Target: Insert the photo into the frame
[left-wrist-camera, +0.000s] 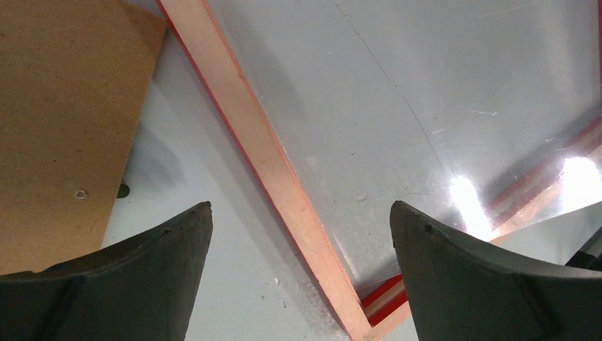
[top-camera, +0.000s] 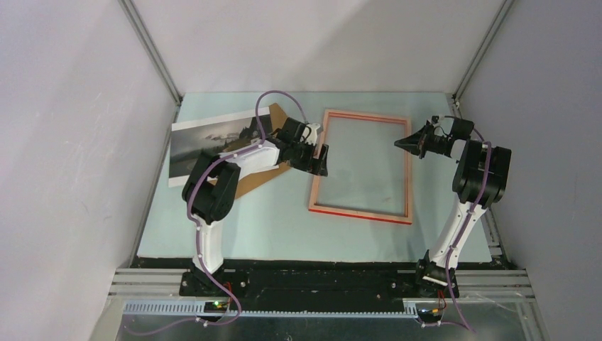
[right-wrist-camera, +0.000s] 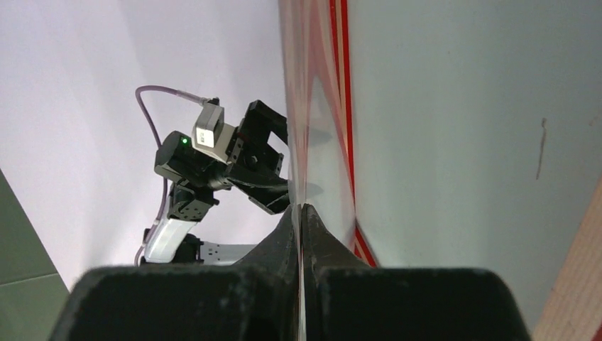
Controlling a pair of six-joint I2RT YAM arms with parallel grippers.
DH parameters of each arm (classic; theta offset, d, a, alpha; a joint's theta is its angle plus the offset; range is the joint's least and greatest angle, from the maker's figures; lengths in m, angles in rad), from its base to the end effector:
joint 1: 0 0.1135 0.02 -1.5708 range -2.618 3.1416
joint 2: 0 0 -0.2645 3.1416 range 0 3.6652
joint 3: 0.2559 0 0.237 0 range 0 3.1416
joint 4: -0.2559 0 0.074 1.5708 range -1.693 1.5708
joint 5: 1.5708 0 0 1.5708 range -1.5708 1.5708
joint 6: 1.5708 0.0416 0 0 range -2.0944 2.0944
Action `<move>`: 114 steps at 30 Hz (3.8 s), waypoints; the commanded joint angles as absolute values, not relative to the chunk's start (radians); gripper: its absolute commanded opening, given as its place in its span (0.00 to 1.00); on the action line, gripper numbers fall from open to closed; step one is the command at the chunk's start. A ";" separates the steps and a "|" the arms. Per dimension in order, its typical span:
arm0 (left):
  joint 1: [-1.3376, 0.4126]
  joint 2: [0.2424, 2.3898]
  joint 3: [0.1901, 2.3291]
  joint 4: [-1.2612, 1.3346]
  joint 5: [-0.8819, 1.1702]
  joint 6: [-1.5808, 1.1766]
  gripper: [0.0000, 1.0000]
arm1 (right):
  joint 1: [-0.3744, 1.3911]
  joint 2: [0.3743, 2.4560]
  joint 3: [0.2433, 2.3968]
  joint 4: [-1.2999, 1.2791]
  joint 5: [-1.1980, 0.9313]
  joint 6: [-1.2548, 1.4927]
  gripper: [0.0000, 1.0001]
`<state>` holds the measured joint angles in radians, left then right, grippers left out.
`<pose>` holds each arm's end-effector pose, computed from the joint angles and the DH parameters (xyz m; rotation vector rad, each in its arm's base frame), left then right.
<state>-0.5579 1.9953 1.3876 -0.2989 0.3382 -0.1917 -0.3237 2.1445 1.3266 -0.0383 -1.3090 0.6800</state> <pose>0.3501 -0.2347 0.1837 0.6118 2.4794 -0.7269 0.4106 -0.0954 0.1453 0.4850 2.1400 1.7326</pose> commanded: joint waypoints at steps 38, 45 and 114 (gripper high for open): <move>-0.565 1.856 1.347 -0.251 0.388 -0.064 1.00 | -0.316 2.099 1.299 0.118 -1.371 0.806 0.00; -0.564 1.862 1.347 -0.251 0.389 -0.064 1.00 | -0.312 2.142 1.299 0.108 -1.360 0.779 0.00; -0.564 2.023 1.398 -0.236 0.416 -0.186 1.00 | -0.290 2.183 1.321 -0.212 -1.286 0.514 0.00</move>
